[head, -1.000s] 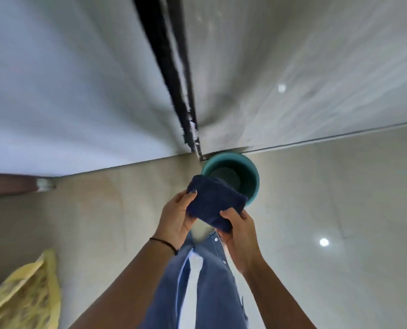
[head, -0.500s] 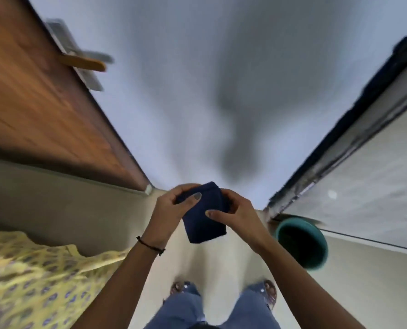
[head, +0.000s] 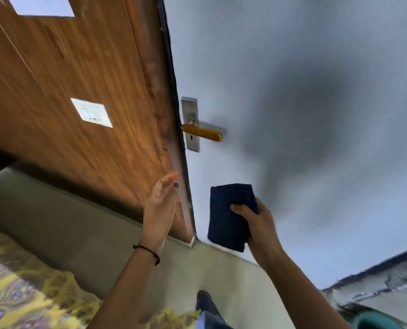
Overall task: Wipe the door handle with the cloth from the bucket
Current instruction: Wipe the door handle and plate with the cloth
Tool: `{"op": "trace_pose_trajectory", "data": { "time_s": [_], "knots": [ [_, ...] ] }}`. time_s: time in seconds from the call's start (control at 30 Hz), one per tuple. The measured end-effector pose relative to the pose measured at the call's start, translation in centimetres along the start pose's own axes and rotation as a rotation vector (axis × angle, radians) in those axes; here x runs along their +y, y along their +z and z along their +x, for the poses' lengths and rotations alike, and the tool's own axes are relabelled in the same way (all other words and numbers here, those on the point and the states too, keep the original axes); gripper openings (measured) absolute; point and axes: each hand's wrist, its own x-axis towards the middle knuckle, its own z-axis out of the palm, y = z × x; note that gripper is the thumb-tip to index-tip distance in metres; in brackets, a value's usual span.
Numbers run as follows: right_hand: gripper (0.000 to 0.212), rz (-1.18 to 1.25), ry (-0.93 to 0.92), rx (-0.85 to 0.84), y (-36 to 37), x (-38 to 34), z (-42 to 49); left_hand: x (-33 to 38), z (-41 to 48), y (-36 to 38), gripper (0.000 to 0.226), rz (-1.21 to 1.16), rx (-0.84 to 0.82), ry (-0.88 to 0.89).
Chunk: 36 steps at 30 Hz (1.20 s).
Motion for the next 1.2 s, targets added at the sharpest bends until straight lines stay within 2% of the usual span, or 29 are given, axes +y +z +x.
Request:
{"op": "trace_pose_trajectory", "data": {
  "time_s": [0.13,0.3,0.47,0.53,0.6,0.73,0.83,0.93,1.0,1.07,1.2],
  "knots": [
    [0.026,-0.105,-0.263,0.080,2.9,-3.5,4.6,0.7,7.7,-2.0,0.036,0.127,0.071,0.153],
    [0.031,-0.319,-0.702,0.224,8.6,-6.2,10.0,0.8,15.5,-3.4,0.055,0.306,0.049,0.451],
    [0.040,-0.755,-1.120,0.349,13.5,-5.4,15.8,0.0,21.7,-3.9,0.060,0.471,0.061,0.652],
    [0.036,-0.982,-1.183,0.375,14.9,-3.9,18.2,-0.5,24.0,-3.9,0.063,0.566,0.053,0.739],
    [0.034,-1.203,-1.147,0.386,15.9,-2.4,20.0,-0.8,26.1,-3.9,0.064,0.652,0.027,0.850],
    [0.045,-1.514,-0.901,0.417,17.7,0.2,21.6,-2.0,29.7,-4.0,0.061,0.738,-0.058,1.067],
    [0.059,-1.492,-0.767,0.422,18.8,0.0,21.3,-2.8,31.4,-4.6,0.072,0.755,-0.091,1.162],
    [0.050,-1.447,-0.706,0.460,19.0,-0.6,21.1,-3.1,32.1,-4.9,0.079,0.730,-0.144,1.218],
    [0.048,-1.539,-0.688,0.490,18.8,-0.8,21.2,-3.1,32.2,-4.7,0.074,0.704,-0.167,1.247],
    [0.060,-1.631,-0.686,0.518,18.4,-1.1,21.4,-3.3,32.3,-4.4,0.072,0.682,-0.166,1.266],
    [0.061,-1.638,-0.690,0.587,17.6,-2.0,21.3,-3.8,32.9,-4.5,0.083,0.697,-0.151,1.278]
  ]
}}
